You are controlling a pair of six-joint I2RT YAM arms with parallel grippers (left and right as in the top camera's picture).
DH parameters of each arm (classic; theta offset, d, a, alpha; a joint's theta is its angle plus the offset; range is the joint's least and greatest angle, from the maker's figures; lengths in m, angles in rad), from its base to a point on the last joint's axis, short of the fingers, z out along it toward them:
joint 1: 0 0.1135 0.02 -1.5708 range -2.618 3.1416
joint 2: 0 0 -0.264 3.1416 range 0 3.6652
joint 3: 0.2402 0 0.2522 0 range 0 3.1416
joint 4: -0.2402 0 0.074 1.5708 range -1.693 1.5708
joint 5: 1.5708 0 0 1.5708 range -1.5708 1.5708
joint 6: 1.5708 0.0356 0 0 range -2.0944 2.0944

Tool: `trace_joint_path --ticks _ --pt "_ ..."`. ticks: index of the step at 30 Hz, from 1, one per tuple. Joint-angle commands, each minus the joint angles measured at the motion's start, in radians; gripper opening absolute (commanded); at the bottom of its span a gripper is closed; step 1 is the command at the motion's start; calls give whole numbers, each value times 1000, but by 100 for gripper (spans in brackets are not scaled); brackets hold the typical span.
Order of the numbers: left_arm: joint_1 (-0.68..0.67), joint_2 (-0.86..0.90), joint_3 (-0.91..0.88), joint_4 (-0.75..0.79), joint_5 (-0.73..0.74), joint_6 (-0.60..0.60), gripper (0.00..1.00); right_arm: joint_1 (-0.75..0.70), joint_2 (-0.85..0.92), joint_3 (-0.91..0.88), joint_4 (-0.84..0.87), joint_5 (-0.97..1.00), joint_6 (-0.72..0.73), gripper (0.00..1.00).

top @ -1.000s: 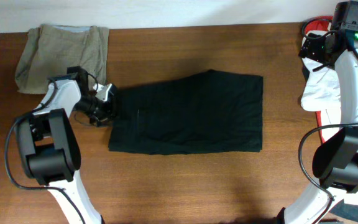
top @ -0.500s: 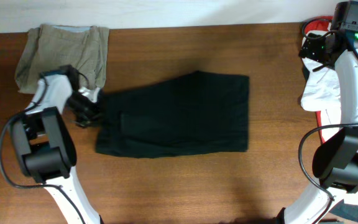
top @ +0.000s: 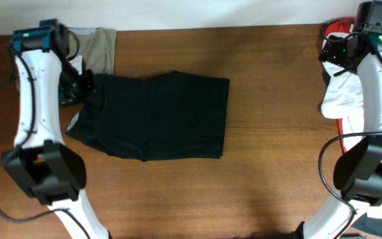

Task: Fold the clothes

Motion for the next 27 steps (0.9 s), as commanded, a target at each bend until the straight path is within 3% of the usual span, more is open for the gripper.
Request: trace_joint_path --ticks 1,10,19,23,27 --pt "-93 -116 35 -9 -40 -34 1 5 -10 11 0 16 -3 99" --pt "-332 -105 31 106 -72 -89 1 5 -10 11 0 16 -3 99" --pt "-493 31 30 181 -80 -94 1 5 -10 11 0 16 -3 99" --pt "-476 33 34 173 -116 -125 1 5 -10 11 0 16 -3 99" --pt "-374 8 44 84 -213 -192 1 5 -10 11 0 16 -3 99"
